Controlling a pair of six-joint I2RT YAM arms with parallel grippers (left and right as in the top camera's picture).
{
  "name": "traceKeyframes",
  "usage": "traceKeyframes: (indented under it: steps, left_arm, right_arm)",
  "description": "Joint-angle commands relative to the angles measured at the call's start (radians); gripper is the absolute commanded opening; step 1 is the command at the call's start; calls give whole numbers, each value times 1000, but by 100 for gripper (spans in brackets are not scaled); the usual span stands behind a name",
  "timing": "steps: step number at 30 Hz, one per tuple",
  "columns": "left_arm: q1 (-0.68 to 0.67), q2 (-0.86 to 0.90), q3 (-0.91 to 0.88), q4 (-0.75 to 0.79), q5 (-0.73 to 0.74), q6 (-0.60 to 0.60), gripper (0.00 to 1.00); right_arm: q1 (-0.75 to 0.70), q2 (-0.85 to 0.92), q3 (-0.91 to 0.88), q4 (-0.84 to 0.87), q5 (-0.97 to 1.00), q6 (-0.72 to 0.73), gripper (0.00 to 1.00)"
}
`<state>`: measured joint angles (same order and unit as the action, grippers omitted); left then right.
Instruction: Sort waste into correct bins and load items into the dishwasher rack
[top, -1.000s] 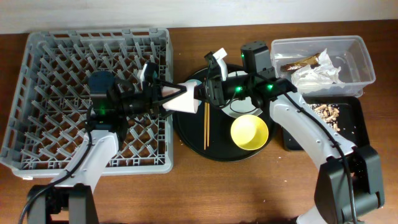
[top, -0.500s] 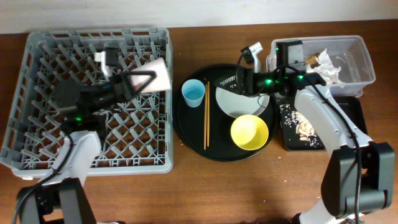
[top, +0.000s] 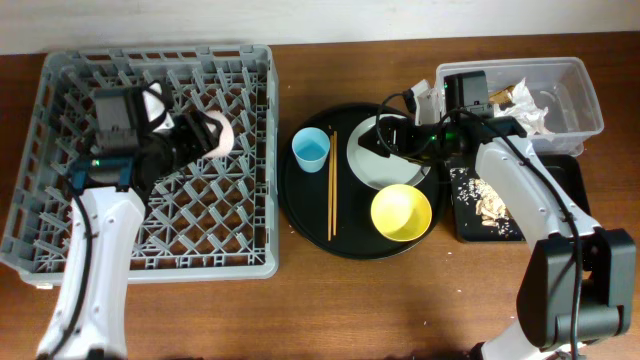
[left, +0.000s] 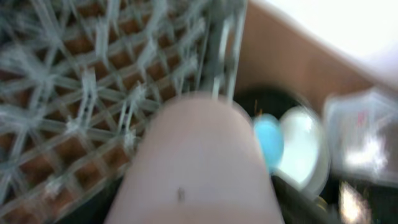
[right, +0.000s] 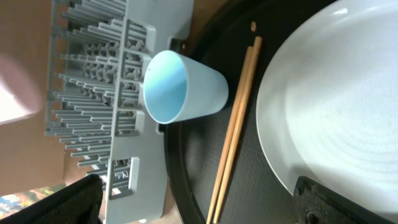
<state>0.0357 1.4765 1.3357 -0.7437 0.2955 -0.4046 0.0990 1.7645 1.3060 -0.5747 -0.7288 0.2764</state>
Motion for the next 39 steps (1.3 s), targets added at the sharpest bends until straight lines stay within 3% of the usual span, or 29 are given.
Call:
traceKeyframes:
  steps: [1, 7, 16, 19, 21, 23, 29, 36, 39]
  left_arm:
    - [-141, -27, 79, -192, -265, 114, 44]
    - [-299, 88, 61, -414, -371, 38, 44]
    - [-306, 281, 57, -410, -380, 39, 44]
    - [-308, 293, 56, -385, -405, 38, 61]
    - [-308, 293, 56, -391, -402, 39, 49]
    - [-308, 292, 57, -411, -379, 39, 44]
    - [-308, 292, 151, -588, -288, 39, 45]
    - [-307, 319, 116, -507, -345, 38, 78]
    - [-306, 348, 116, -476, -344, 39, 81]
  right_arm:
    - [-1, 2, 5, -24, 52, -14, 98]
    - [13, 2, 5, -62, 93, -14, 98]
    - [34, 2, 5, -77, 113, -14, 98]
    - [42, 2, 5, -75, 113, -14, 98]
    - [55, 2, 5, -72, 113, -18, 96]
    - [65, 2, 5, -63, 114, -18, 96]
    - [71, 2, 5, -58, 113, -18, 96]
    - [84, 2, 5, -57, 114, -18, 96]
    - [103, 2, 5, -50, 135, -17, 96]
